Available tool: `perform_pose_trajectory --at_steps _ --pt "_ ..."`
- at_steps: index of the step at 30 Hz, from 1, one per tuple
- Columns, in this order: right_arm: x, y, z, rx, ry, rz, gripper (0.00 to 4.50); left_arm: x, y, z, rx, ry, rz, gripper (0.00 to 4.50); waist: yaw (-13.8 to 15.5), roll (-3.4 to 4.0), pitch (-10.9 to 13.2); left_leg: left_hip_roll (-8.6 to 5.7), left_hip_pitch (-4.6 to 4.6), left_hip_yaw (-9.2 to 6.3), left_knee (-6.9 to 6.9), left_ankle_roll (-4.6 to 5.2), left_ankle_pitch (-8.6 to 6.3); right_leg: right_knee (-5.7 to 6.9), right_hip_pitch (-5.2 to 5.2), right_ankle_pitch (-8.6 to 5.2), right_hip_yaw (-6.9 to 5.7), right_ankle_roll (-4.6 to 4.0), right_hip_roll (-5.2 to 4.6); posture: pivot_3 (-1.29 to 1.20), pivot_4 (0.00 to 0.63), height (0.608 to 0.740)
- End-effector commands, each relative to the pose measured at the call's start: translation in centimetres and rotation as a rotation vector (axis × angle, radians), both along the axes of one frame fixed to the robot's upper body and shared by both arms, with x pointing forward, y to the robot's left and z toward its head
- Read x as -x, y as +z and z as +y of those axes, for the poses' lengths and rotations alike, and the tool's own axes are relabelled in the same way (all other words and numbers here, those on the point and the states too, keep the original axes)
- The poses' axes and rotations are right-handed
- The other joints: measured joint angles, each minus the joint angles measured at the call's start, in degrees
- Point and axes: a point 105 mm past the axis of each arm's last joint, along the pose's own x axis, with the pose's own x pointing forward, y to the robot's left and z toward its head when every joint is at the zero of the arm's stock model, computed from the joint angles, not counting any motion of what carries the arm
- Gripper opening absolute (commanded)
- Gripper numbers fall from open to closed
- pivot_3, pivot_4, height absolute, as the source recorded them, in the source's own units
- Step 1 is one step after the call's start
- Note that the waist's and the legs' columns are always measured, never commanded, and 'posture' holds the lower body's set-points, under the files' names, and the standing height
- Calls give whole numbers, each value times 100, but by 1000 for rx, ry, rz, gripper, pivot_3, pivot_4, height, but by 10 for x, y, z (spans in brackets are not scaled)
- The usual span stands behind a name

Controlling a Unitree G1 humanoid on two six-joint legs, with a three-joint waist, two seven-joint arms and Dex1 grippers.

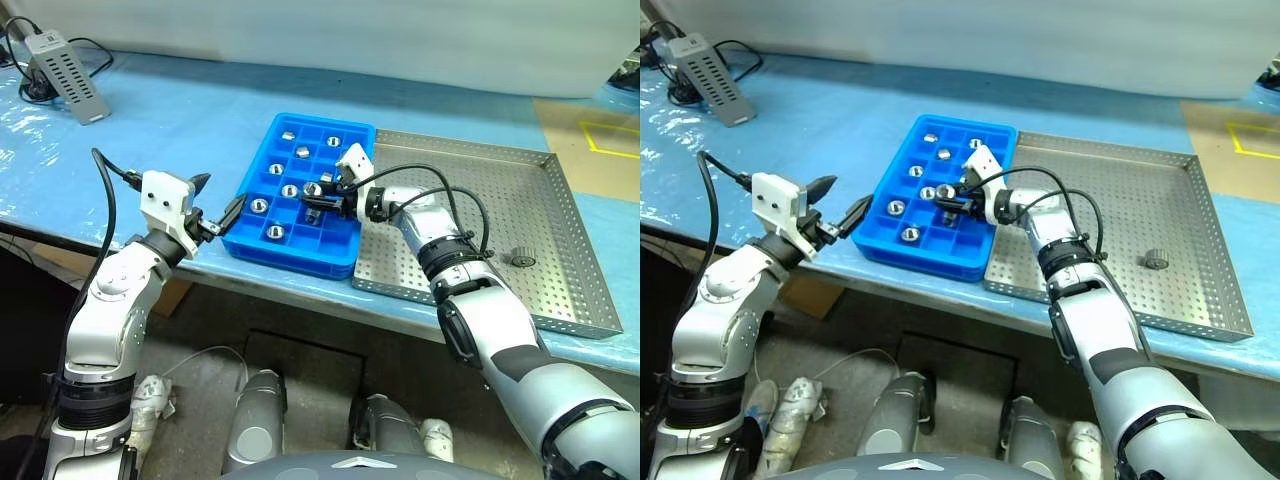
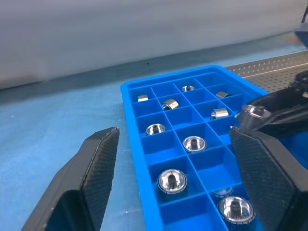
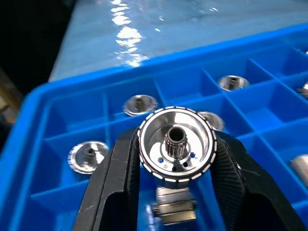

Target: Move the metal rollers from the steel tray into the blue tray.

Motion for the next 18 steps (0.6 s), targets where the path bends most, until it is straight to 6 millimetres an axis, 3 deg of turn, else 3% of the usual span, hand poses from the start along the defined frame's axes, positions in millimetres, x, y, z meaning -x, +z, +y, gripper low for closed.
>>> perform_pose_trajectory --at_steps 1,13,18 --pt "-5 16 -1 11 -4 -65 1639 6 13 -5 2 -7 -54 3846 -5 0 0 1 0 0 -3 0 0 0 -2 0 0 0 1 320 150 740" --pt "-12 3 -42 124 -100 -67 1639 -4 10 -20 22 -74 -38 3846 -70 0 0 5 -13 0 -4 1 1 -3 -13 0 -3 0 5 228 150 740" --pt "-12 2 -50 128 -132 -86 3270 -11 8 -32 36 -127 -30 3846 -77 0 0 5 -2 1 -4 -1 2 2 -8 0 -2 0 5 149 150 740"
